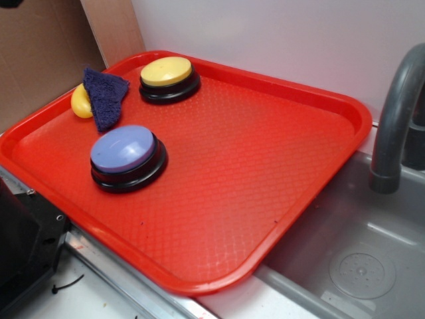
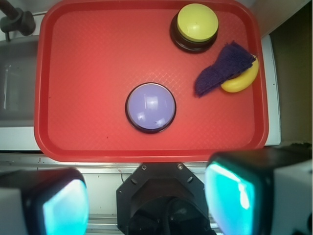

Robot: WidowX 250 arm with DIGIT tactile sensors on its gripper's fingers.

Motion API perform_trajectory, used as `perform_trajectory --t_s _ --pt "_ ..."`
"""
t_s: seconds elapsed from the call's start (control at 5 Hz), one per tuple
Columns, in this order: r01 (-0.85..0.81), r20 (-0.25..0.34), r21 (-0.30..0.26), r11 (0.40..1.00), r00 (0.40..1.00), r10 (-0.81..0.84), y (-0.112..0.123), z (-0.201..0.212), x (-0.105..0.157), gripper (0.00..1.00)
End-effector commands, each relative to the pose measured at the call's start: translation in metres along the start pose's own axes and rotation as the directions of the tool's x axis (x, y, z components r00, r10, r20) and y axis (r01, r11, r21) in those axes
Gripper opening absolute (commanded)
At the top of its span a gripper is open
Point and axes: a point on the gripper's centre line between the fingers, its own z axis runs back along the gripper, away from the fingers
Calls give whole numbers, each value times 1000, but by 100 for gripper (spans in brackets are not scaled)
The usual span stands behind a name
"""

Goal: Push the purple button.

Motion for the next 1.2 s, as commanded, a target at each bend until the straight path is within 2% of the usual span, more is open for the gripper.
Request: perform_trajectory --t_s 0.0,0.4,0.6,0.8,1.0 --pt "0 0 0 1000 1000 0 0 0 0 100" --pt "-195 -116 98 976 972 206 40 -100 48 100" --pt "-195 -129 89 977 970 206 44 -140 56 100" --pt "-134 -155 68 989 977 143 40 -165 59 100" --pt "-80 -151 69 994 984 90 32 -175 53 100"
